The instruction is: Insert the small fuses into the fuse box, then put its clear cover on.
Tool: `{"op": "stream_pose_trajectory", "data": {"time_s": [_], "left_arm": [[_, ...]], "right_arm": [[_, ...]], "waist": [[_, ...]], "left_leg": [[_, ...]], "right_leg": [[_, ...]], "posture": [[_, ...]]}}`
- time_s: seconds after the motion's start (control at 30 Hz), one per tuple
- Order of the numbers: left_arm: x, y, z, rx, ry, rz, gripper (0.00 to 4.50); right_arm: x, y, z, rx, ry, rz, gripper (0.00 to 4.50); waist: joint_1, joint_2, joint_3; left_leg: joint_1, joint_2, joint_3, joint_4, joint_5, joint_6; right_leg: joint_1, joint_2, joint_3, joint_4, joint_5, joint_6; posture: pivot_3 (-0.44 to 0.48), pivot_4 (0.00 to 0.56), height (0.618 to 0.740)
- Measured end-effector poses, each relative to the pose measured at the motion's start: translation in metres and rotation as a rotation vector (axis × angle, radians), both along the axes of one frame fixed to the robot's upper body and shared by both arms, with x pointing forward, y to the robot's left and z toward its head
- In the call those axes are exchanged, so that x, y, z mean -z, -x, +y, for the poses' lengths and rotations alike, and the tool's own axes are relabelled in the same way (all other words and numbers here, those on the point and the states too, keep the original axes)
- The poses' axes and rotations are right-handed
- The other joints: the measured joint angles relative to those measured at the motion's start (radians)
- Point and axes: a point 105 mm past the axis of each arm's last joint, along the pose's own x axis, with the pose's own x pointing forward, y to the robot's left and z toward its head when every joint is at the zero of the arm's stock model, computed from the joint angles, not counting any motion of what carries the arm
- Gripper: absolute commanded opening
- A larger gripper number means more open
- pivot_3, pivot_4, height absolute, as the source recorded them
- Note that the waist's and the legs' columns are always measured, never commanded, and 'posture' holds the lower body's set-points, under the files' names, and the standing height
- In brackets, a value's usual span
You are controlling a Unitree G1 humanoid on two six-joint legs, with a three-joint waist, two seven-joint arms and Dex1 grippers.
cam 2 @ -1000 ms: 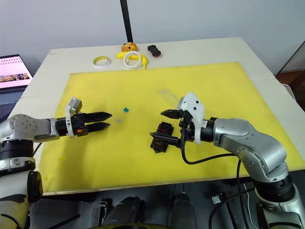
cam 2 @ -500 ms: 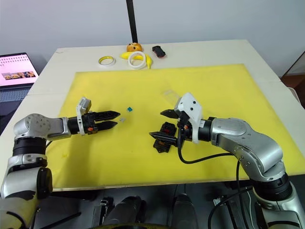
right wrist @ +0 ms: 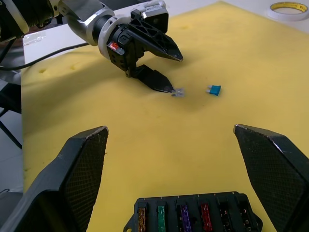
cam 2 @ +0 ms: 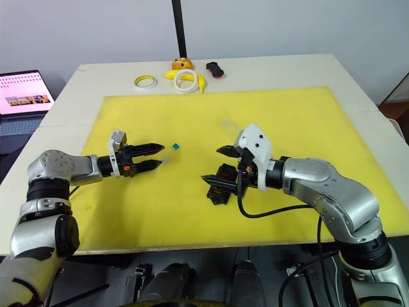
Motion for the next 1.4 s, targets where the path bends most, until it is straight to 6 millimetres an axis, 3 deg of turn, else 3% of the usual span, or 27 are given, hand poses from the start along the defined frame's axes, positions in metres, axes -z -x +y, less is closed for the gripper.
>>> {"op": "stream_pose_trajectory", "data": {"time_s": [0.37,0.47,0.7,0.8,0.83,1.37,1.4], "left_arm": [[0.002,-0.005,-0.010,0.006,-0.015,0.004,4.50],[0.005,-0.008,-0.011,-0.011,-0.012,0.012,3.73],[0.008,-0.007,-0.013,-0.021,-0.005,0.010,3.73],[0.010,-0.007,-0.013,-0.024,-0.012,0.014,2.92],[0.012,-0.007,-0.013,-0.025,-0.016,0.018,2.40],[0.015,-0.007,-0.014,-0.027,-0.041,0.014,2.40],[0.016,-0.009,-0.014,-0.036,-0.057,0.005,1.84]], "right_arm": [[0.001,-0.002,-0.002,0.014,0.012,-0.009,4.41],[0.001,-0.002,-0.002,0.019,0.014,-0.011,4.50],[0.004,-0.003,-0.004,0.033,0.017,-0.004,4.50],[0.005,-0.002,-0.004,0.034,0.018,-0.001,4.50],[0.005,-0.002,-0.004,0.035,0.018,-0.002,4.50],[0.005,-0.003,-0.005,0.042,0.025,-0.006,4.50],[0.005,-0.003,-0.005,0.042,0.025,-0.007,4.50]], "waist": [[0.019,0.000,0.000],[0.021,0.000,0.000],[0.020,0.000,0.000],[0.019,0.000,0.000],[0.018,0.000,0.000],[0.017,0.000,0.000],[0.017,0.000,0.000]], "left_leg": [[0.000,0.000,0.000,0.002,0.000,0.000],[0.000,0.000,-0.001,0.003,0.000,0.000],[0.000,-0.001,-0.001,0.003,0.000,0.000],[0.000,-0.001,-0.001,0.003,0.000,0.000],[0.000,-0.001,-0.001,0.003,0.000,0.000],[0.000,-0.001,-0.001,0.003,0.000,0.000],[0.000,-0.001,-0.001,0.003,0.000,0.000]], "right_leg": [[0.001,0.000,0.000,0.000,0.000,0.000],[0.002,0.000,0.000,0.000,0.000,0.000],[0.002,0.000,0.000,0.000,0.000,0.000],[0.002,0.000,0.000,0.000,0.000,0.000],[0.002,0.000,0.000,0.000,0.000,0.000],[0.001,0.000,0.000,0.000,0.000,0.000],[0.001,0.000,0.000,0.000,0.000,0.000]], "posture": [[0.000,0.150,0.740],[0.000,0.150,0.740],[0.000,0.150,0.740],[0.000,0.150,0.740],[0.000,0.150,0.740],[0.000,0.150,0.740],[0.000,0.150,0.740]]}}
